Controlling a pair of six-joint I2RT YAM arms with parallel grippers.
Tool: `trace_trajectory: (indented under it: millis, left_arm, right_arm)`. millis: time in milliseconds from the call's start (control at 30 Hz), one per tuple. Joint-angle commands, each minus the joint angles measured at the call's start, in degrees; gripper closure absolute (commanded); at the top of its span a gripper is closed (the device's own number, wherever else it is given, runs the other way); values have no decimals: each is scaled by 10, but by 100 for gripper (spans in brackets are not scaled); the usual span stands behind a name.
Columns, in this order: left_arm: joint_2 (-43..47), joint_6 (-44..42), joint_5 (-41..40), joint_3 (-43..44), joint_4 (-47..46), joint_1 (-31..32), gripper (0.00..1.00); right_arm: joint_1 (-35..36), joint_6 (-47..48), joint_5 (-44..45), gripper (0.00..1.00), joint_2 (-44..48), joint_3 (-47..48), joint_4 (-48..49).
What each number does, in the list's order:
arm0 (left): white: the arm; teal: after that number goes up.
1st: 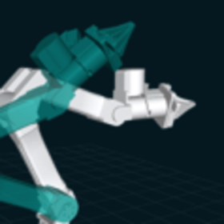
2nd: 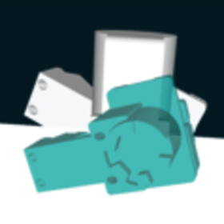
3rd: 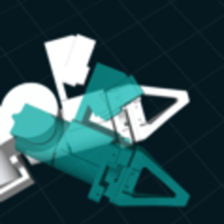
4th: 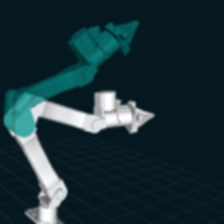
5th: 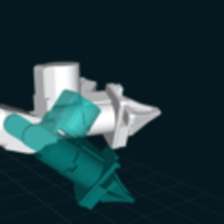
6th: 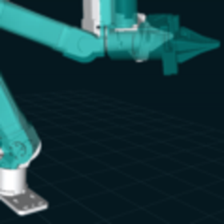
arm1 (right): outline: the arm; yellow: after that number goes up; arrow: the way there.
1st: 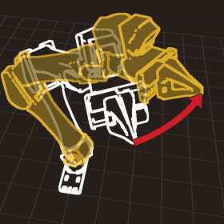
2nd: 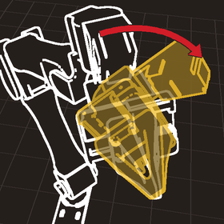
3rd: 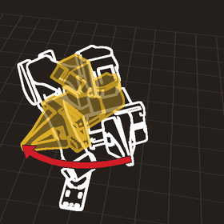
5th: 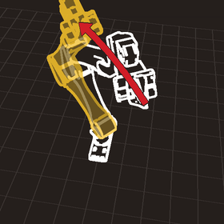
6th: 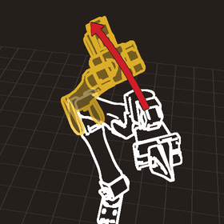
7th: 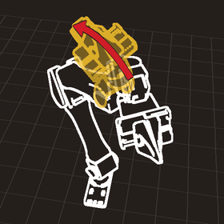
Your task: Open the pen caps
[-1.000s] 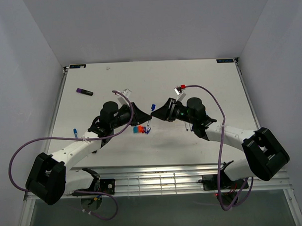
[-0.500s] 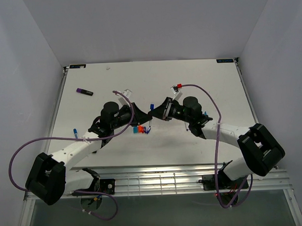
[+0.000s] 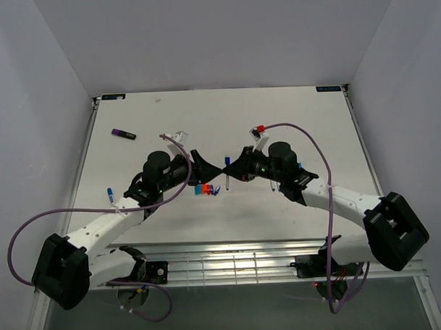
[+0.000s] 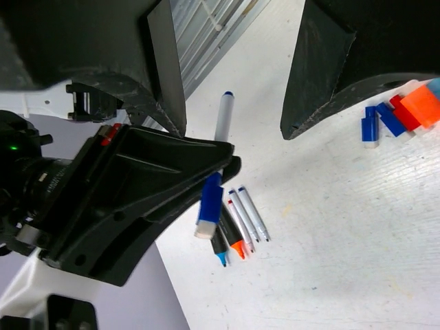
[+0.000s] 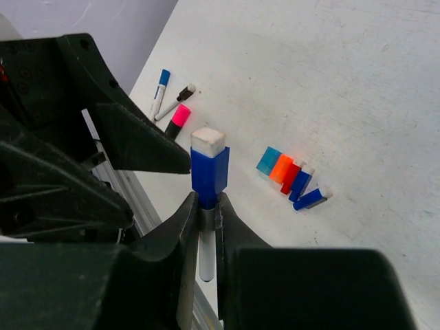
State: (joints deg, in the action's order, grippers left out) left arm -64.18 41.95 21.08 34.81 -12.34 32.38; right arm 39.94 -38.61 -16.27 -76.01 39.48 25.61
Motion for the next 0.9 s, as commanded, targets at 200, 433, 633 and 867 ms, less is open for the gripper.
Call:
trace_trajectory:
  millis: [200,433,633,867]
  left_arm:
    - [-26,-25,-2,51,30,1,37]
    - [-24,-25,0,55,30,2,37]
    - [-38,-14,7,54,21,2,40]
    - [-54,-5,14,44,6,8,45]
  right_arm:
    - [4,57,-84,92,10,-10,13]
    - [10,46,-109,92,-11,-3,30]
    - [18,41,-113,92,-24,7,37]
    - [22,36,-105,92,-24,9,46]
